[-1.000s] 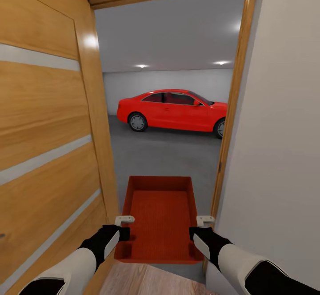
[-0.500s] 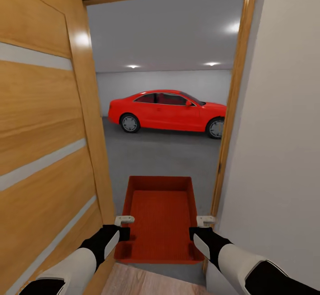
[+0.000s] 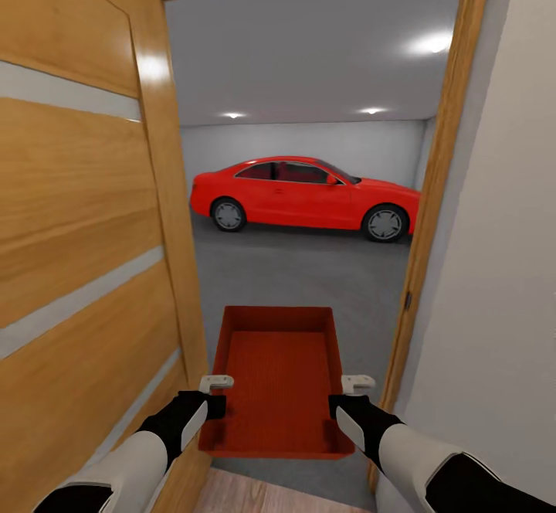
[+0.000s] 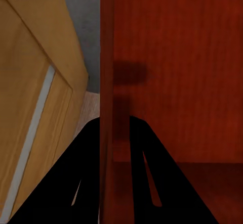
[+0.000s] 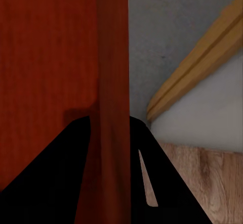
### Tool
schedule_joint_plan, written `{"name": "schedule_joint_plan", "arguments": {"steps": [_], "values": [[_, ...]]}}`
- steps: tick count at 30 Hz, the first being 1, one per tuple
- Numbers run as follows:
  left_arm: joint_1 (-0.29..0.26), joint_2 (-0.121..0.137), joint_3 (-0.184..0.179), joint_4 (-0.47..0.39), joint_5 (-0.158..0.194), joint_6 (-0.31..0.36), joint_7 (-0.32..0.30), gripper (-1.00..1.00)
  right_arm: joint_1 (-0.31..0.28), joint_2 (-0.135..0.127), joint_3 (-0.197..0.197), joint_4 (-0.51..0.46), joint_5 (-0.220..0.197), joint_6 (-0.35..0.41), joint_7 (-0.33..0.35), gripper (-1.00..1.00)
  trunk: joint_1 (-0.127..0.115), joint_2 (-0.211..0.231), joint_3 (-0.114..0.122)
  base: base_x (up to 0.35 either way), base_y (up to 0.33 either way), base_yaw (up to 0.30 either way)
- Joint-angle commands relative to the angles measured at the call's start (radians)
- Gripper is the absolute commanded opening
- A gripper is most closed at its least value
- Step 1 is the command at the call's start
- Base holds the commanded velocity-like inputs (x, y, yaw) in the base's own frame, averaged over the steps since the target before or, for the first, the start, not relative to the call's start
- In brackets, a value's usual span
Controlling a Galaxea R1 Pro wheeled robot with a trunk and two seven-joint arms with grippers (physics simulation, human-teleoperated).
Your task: Move the two storage containers from the living room to the garage. In the garage, place one container on the floor and stack the other container on top of it (either order is fine).
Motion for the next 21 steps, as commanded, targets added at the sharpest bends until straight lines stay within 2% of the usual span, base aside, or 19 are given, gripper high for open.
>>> {"name": "schedule_joint_plan", "arguments": {"steps": [1,6,18,21], "values": [[0.000,-0.009,0.004,0.000,-0.022,0.008,0.011,-1.00,-0.001,0.003,0.016,-0.002,0.024,0.007,-0.009,-1.00,0.000,-0.002,-0.002,0.013,0.013,-0.041],[0.000,-0.009,0.004,0.000,-0.023,0.008,0.011,-1.00,-0.001,0.003,0.016,-0.002,0.024,0.007,-0.009,-1.00,0.000,-0.002,-0.002,0.005,0.005,-0.168],[0.000,-0.009,0.004,0.000,-0.024,0.008,0.011,-1.00,-0.001,0.003,0.016,-0.002,0.024,0.007,-0.009,-1.00,0.000,-0.002,-0.002,0.000,0.000,-0.241],[0.000,-0.009,0.004,0.000,-0.024,0.008,0.011,-1.00,-0.001,0.003,0.016,-0.002,0.024,0.007,-0.009,-1.00,0.000,-0.002,-0.002,0.000,0.000,-0.119]]}}
